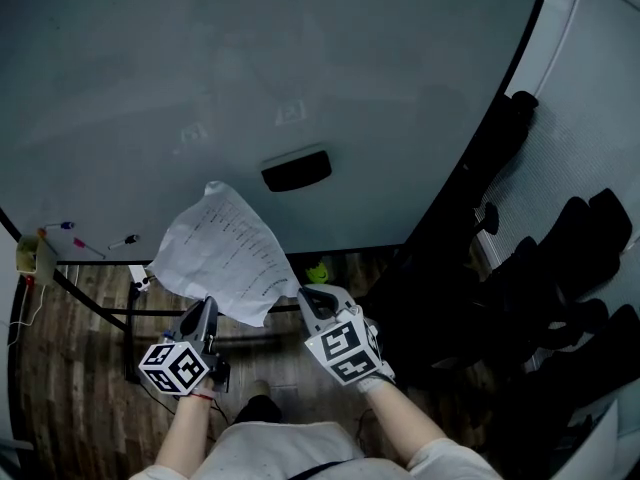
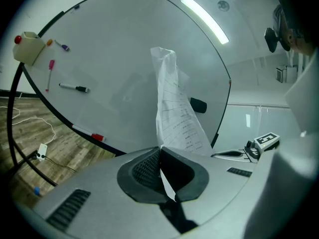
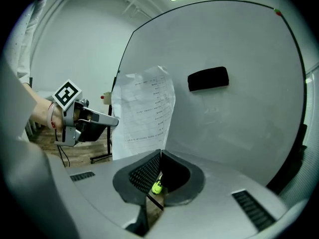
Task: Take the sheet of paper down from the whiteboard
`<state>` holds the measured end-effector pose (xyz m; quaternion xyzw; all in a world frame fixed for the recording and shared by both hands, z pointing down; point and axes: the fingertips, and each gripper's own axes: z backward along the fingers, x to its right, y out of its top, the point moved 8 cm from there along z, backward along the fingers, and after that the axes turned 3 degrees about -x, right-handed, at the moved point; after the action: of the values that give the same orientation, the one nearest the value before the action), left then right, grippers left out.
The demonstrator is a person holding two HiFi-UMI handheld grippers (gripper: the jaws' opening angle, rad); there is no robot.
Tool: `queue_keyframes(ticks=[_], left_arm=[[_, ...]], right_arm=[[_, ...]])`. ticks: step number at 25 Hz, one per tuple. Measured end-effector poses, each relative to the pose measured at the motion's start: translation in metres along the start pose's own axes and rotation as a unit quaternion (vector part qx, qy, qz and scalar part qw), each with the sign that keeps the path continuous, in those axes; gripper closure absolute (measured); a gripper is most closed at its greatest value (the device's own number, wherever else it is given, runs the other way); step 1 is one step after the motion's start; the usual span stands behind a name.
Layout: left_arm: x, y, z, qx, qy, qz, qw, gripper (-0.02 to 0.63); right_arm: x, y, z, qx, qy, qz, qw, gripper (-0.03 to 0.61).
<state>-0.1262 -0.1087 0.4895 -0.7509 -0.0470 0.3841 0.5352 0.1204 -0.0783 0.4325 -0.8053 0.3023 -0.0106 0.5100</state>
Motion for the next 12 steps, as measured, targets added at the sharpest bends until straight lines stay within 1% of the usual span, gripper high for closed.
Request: queue_keyframes(ticks=[8, 12], left_arm=[[0.012, -0.015, 0.006, -0.023, -0.004, 0.002, 0.9997, 0.598], [0.018, -0.023, 0.012, -0.038, -0.006, 0.008, 0.9992, 0.598]], right_arm=[[-0.012, -0.014, 0.024, 0.005, 0.014, -0.015, 1.000, 0.558], [-0.022, -0.023, 0.036, 0.011, 0.028, -0.040, 0.999, 0.558]])
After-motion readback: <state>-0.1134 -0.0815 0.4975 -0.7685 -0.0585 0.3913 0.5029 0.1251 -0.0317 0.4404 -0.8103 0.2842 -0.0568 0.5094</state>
